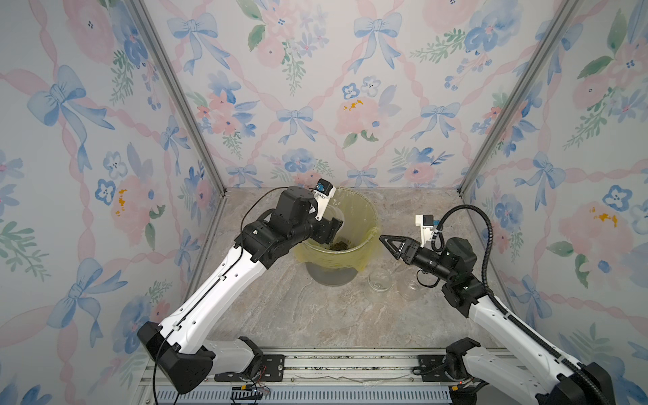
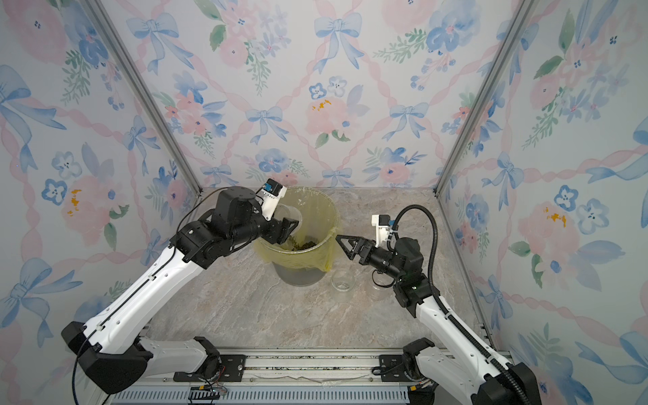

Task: Empty moldy tea leaves from jars
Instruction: Pour the moldy tea leaves from the jar into the trash bin.

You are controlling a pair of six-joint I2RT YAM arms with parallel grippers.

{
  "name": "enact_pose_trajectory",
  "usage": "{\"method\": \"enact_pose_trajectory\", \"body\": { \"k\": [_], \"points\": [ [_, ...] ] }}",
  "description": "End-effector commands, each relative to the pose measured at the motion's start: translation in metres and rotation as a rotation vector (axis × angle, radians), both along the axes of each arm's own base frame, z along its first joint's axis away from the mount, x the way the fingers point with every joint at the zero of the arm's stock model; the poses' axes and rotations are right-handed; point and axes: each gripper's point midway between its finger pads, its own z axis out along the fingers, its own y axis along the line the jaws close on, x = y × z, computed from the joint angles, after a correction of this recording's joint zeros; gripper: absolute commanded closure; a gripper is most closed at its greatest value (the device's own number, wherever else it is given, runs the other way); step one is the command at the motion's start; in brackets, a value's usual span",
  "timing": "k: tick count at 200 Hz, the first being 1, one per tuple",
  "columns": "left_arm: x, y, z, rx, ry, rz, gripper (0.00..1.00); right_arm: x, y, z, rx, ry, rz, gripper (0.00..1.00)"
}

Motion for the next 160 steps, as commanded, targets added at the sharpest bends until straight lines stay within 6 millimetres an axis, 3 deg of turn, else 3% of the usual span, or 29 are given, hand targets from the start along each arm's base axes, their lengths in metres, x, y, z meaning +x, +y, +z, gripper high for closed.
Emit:
{"method": "enact_pose_trajectory", "body": {
  "k": [1,59,84,108,119,127,144,160],
  "points": [
    [-0.005,0.009,-0.022,0.077,0.143,0.035,0.57,-0.002,0.0,0.005,0.014,-0.032,-0.005,0.03],
    [0.006,0.009,-0.01,0.115,0.148,0.057,0.57,-0.005,0.0,0.008,0.014,-0.041,-0.009,0.03],
    [0.018,0.026,-0.005,0.303,0.01,0.176,0.59,-0.004,0.0,0.006,0.012,-0.037,-0.009,0.03],
    [0.019,0.019,0.001,0.113,0.09,0.124,0.58,-0.004,0.0,0.005,0.007,-0.038,-0.01,0.03],
    [0.026,0.028,0.004,0.236,0.008,0.187,0.58,-0.004,0.0,0.006,0.007,-0.041,-0.009,0.03],
    [0.025,0.024,0.0,0.315,-0.019,0.185,0.58,-0.004,0.0,0.006,0.007,-0.04,-0.009,0.03],
    [0.022,0.015,0.003,0.142,0.067,0.136,0.59,-0.004,0.0,0.007,0.007,-0.042,-0.01,0.03],
    [0.022,0.013,0.007,0.221,0.001,0.154,0.58,-0.004,0.0,0.008,0.01,-0.042,-0.009,0.03]
  ]
}}
